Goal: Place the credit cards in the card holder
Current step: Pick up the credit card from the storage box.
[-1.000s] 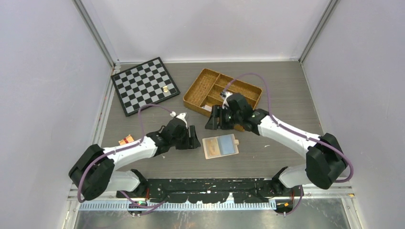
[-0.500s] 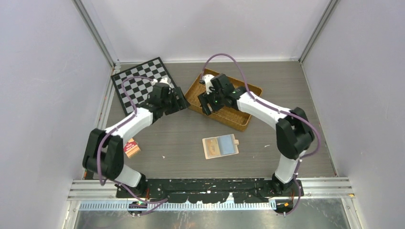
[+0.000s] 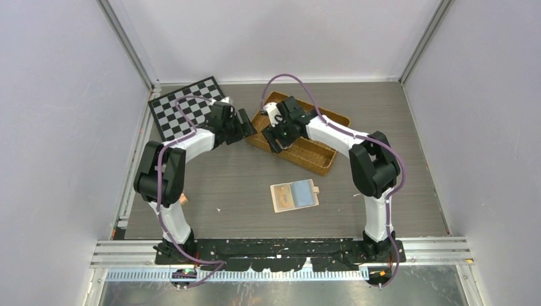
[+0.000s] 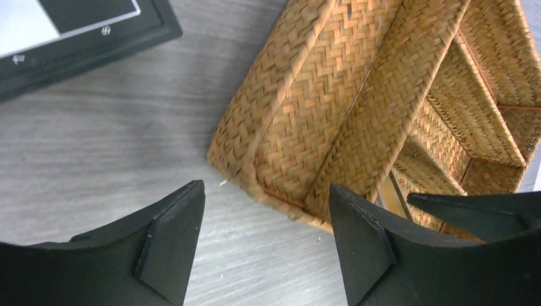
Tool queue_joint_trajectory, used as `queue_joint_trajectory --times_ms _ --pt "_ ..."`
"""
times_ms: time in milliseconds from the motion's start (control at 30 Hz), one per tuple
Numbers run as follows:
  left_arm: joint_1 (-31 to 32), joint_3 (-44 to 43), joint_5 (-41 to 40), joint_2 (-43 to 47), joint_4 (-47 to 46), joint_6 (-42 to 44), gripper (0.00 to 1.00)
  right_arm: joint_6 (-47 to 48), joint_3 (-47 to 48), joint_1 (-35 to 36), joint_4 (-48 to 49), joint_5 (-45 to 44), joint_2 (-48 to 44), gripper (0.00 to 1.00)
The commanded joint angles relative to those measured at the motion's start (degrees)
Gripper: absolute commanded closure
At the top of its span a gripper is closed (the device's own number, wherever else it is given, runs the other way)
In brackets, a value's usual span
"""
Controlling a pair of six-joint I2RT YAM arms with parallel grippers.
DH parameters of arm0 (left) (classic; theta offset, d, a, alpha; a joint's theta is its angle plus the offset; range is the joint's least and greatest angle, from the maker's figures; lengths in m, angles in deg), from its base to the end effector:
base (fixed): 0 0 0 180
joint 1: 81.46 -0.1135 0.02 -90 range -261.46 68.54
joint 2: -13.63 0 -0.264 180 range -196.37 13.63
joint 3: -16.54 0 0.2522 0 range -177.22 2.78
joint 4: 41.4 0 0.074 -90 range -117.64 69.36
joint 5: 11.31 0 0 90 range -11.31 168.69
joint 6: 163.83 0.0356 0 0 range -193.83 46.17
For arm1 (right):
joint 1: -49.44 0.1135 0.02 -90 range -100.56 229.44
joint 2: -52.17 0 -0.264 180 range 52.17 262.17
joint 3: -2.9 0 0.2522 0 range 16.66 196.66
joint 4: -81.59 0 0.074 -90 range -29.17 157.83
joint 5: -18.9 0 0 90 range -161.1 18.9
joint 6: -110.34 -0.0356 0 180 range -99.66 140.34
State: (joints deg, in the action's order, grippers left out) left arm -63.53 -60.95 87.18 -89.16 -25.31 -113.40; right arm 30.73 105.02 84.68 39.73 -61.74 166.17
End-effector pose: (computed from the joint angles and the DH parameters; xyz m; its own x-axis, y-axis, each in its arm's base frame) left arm 0.3679 -0.1246 0.1910 -0.7460 -0.4208 -0.5161 -0.0848 0.8288 -0.5532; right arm 0.3550 0.2579 0.2148 -0.5309 -0.5930 -0.6054 -0.7560 0.6542 0.0223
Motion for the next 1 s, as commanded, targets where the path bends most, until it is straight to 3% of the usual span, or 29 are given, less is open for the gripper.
queue_joint_trajectory --times_ms 0,133,267,500,967 --pt "-0.02 -4.17 1.32 -2.91 -2.53 2.42 0.31 1.60 3.03 0.13 -1.58 4.24 1.34 0.26" --pt "-0.04 -4.51 1.42 -4.39 -3.16 2.35 0.48 0.81 4.99 0.13 -4.28 8.76 2.16 0.31" --pt "-0.04 -5.09 1.22 -5.01 -2.71 2.42 0.57 -0.26 5.44 0.16 -5.48 9.31 0.88 0.34" --pt "-0.03 -5.53 1.78 -5.24 -2.65 2.39 0.61 -0.90 6.21 0.11 -7.25 10.08 -0.28 0.40" --pt "-0.09 -6.12 1.44 -3.85 -1.31 3.78 0.62 -2.56 8.07 0.17 -8.91 9.13 -1.54 0.74"
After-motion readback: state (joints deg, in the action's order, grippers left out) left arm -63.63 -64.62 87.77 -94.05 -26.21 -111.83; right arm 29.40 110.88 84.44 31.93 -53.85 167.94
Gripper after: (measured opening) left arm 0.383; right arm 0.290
